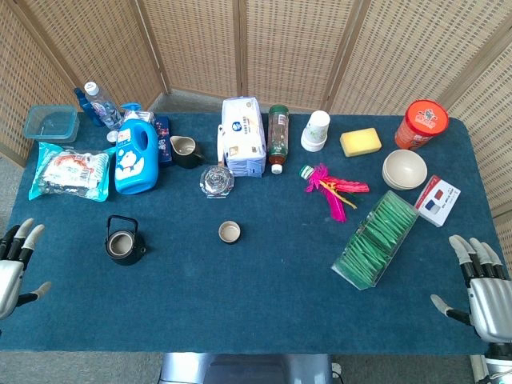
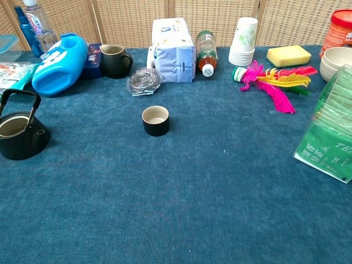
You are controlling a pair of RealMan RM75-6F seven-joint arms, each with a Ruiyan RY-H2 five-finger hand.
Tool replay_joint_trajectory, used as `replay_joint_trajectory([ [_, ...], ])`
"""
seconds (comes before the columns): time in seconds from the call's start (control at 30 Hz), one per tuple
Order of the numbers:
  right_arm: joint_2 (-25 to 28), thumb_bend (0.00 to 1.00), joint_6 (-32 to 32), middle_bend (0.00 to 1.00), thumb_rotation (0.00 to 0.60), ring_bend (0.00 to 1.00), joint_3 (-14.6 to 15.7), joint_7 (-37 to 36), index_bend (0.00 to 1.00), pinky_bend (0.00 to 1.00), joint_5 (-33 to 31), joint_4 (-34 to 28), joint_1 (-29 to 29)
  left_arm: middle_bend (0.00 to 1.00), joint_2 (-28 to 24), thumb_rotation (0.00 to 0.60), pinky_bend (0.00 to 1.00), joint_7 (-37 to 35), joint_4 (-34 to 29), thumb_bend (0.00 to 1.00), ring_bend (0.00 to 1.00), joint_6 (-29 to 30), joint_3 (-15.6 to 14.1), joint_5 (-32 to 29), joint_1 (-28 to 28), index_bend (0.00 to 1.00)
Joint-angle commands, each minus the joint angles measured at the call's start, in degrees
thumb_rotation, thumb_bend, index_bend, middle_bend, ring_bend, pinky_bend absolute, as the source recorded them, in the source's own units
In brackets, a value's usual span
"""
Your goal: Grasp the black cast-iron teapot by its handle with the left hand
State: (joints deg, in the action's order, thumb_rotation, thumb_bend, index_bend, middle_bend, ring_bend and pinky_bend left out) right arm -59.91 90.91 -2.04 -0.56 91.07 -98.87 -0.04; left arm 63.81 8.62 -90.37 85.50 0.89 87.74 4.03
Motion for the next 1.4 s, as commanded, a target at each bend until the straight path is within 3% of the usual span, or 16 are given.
replay_joint_trajectory([
  [0.03, 0.0, 0.0, 0.1, 0.0, 0.6, 0.0, 0.1, -0.2, 0.0, 0.0, 0.2, 0.1, -0.1, 0.0, 0.1, 0.6, 0.15, 0.4, -0.2, 0.05, 0.0, -0.1, -0.1, 0.1, 0.1, 0.0],
  [0.47, 0.3, 0.0, -0.6, 0.0, 0.6, 0.0, 0.3, -0.1, 0.0, 0.0, 0.2, -0.3, 0.1, 0.0, 0.7, 0.6, 0.15, -2.0, 1.4, 0.06, 0.0, -4.2, 1.6, -2.1, 2.9, 0.0],
  [0.6, 0.4, 0.0, -1.0, 0.0, 0.6, 0.0, 0.2, -0.3, 0.0, 0.0, -0.1, -0.4, 0.2, 0.0, 0.6, 0.6, 0.05, -2.0, 1.7, 0.06, 0.0, -9.4, 3.4, -4.2, 6.6, 0.0],
  [0.87, 0.6, 0.0, -1.4, 0.0, 0.6, 0.0, 0.0, -0.7, 0.0, 0.0, -0.8, -0.5, 0.3, 0.0, 4.2, 0.6, 0.03, 3.0, 6.0, 0.06, 0.0, -21.8, 6.5, -7.7, 16.4, 0.0],
  [1.17, 0.5, 0.0, -2.1, 0.0, 0.6, 0.0, -0.3, -0.7, 0.0, 0.0, -1.8, -0.4, 0.6, 0.0, 8.1, 0.6, 0.03, 9.3, 7.8, 0.06, 0.0, -28.3, 8.8, -14.1, 22.4, 0.0],
  [1.4, 0.6, 0.0, -2.6, 0.0, 0.6, 0.0, -0.5, -0.9, 0.0, 0.0, -2.4, -0.4, 0.8, 0.0, 9.1, 0.6, 0.03, 13.0, 6.4, 0.06, 0.0, -29.4, 9.3, -17.3, 24.3, 0.0],
])
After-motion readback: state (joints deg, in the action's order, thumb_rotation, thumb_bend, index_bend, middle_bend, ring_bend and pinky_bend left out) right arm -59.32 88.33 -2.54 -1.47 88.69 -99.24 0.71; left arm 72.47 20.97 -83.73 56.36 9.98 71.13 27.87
